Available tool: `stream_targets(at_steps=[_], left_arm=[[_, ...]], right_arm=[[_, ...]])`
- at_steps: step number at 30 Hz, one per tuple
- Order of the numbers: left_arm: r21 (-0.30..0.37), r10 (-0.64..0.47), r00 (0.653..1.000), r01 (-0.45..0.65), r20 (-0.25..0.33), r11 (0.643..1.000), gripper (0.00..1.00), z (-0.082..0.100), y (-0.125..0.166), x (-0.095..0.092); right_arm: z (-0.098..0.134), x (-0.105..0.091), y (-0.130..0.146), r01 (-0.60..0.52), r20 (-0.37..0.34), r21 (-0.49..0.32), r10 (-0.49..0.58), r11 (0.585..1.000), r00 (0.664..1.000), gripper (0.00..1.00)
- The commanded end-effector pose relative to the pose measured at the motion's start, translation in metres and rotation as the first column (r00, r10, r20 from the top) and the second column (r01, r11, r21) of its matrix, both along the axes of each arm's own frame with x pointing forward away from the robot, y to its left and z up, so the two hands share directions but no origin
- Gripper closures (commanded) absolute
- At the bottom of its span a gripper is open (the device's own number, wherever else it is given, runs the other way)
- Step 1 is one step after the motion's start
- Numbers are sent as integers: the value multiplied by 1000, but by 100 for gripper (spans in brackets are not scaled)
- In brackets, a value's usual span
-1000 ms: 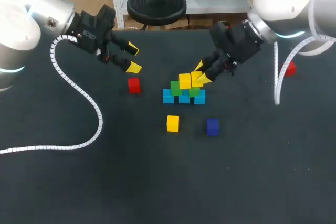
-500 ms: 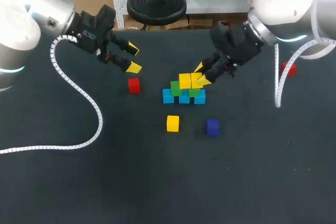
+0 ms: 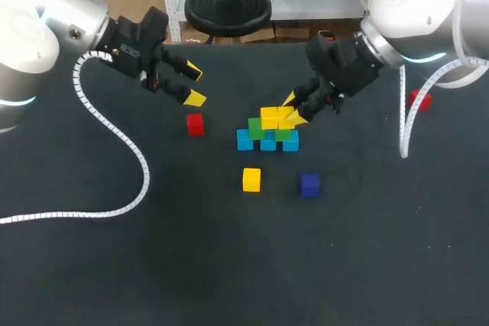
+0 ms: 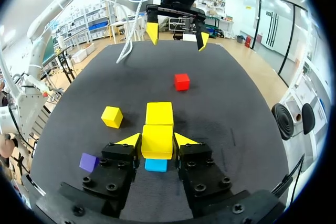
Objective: Place the blue cubes, place green cubes on the blue cubes, place the yellow cubes on the green cubes, then place the red cubes on the yellow cubes, and place purple cube on the red cubes.
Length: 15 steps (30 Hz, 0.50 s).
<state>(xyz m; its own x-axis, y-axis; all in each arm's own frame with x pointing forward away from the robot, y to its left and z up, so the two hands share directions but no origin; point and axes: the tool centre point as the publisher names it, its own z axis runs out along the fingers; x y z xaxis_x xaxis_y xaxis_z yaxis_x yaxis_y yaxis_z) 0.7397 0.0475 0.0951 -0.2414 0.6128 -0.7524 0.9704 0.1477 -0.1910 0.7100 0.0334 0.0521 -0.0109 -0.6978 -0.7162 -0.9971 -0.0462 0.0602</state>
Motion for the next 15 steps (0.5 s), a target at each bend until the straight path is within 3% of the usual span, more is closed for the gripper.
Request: stream_targets(at_steps=[1, 15], left_arm=[[2, -3, 1000, 3, -3, 1000, 0, 0, 0, 2], [2, -3, 1000, 3, -3, 1000, 0, 0, 0, 2]], right_arm=[[-1, 2, 0, 0, 2, 6, 0, 1000, 1000, 100], [-2, 4, 0, -1, -6, 18, 1, 1000, 1000, 100]])
